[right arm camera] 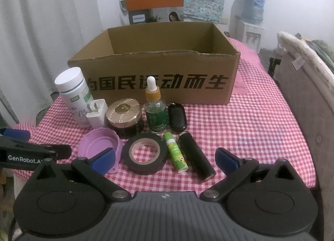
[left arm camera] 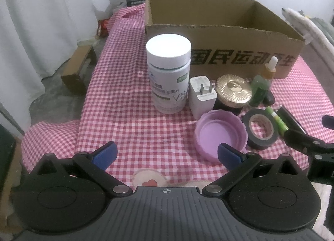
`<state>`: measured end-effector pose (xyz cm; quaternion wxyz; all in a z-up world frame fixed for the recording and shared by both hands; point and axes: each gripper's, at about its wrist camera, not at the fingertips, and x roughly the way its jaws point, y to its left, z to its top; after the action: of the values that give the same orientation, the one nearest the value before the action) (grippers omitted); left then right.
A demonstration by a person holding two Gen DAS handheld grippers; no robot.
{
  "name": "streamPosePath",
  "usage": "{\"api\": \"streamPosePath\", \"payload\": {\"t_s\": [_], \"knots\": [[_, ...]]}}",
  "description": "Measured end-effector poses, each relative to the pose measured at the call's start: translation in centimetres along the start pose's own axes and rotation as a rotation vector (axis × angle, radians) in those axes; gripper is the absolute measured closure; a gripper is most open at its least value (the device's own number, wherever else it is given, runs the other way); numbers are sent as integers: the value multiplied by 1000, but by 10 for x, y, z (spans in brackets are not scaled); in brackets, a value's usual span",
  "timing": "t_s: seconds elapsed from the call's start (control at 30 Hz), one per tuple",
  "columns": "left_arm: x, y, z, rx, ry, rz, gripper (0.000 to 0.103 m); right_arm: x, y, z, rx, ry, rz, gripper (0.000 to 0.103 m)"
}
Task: Organize rigid objects
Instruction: 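Grasp the white supplement bottle with the right gripper and lift it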
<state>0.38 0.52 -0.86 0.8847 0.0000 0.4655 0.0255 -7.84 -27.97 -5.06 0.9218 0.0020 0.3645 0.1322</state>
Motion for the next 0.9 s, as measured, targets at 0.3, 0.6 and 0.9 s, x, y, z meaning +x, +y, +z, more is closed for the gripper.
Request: {"api": "streamPosePath", "payload": {"t_s": [0.3,0.6,0.9], "knots": [[-5,3,6,18,-83,-36,0,0,-7,3,39,-30,17,0],[-13,18,26,23,-279,-45,1,-17,10,64,-19,-245,196,0],[2,30,37,37,-318,-105,19,38,64,108,-67,-123,418,6]]}}
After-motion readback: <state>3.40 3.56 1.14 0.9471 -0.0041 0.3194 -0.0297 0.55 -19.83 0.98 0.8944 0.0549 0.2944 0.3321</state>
